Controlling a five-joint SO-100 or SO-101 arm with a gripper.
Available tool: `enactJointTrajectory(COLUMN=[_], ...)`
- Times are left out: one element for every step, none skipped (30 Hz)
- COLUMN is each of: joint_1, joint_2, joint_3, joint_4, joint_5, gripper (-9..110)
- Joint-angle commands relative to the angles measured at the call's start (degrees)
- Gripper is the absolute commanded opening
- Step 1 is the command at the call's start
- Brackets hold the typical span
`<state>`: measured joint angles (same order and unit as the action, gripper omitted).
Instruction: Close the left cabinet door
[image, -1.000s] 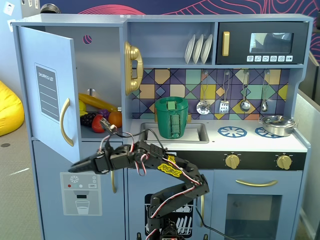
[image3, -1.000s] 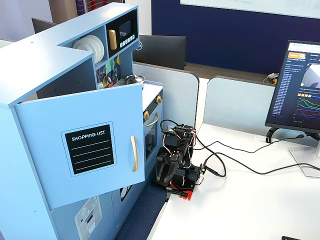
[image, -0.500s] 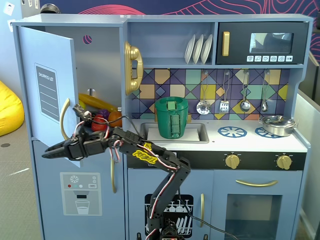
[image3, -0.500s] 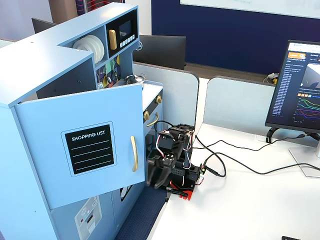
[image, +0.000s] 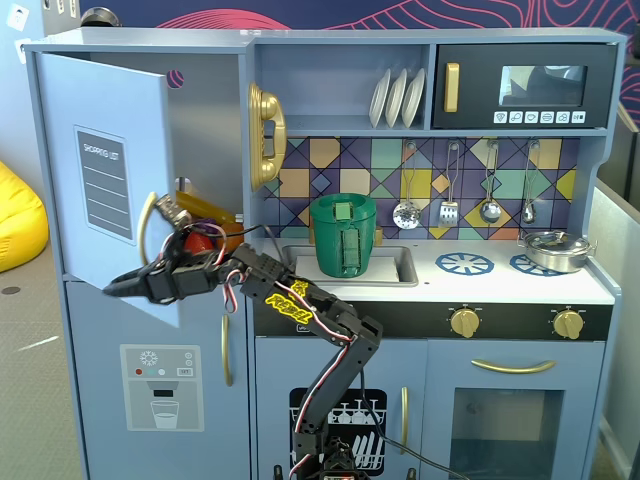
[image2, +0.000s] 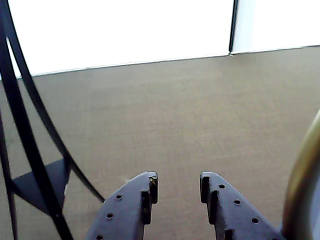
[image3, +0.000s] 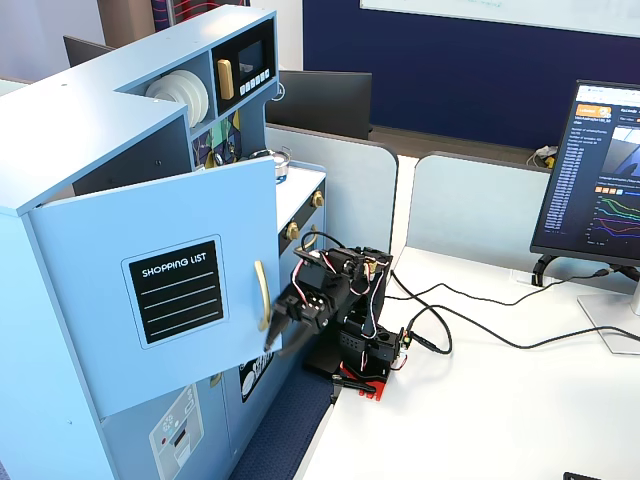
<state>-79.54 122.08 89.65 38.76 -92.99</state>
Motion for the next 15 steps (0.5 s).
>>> enactJointTrajectory(joint_1=[7.6,10.3,13.0,15.6,18.6,21.9,25.1,28.1,31.2,34.3,36.9,39.0,40.3,41.0,41.5], joint_2=[4.4,4.4,4.4,4.3,3.9,2.9,1.8,0.7,-0.4,-1.8,-3.0,-4.0,-4.7,-4.8,-4.7], joint_3=[-1.8,-2.2,-2.4,-2.5,-2.8,-3.5,-4.5,-5.4,-6.2,-7.2,-8.5,-9.8,-10.9,-11.7,-11.9], joint_4=[0.9,1.7,2.5,2.7,2.7,2.5,2.2,1.3,0.4,-0.4,-0.9,-0.9,-0.9,-0.4,0.0], joint_5=[0.5,0.8,1.3,1.5,1.4,1.5,1.3,1.3,1.3,1.1,1.1,1.1,1.7,2.0,2.0], gripper=[0,0,0,0,0,0,0,0,0,0,0,0,0,0,0])
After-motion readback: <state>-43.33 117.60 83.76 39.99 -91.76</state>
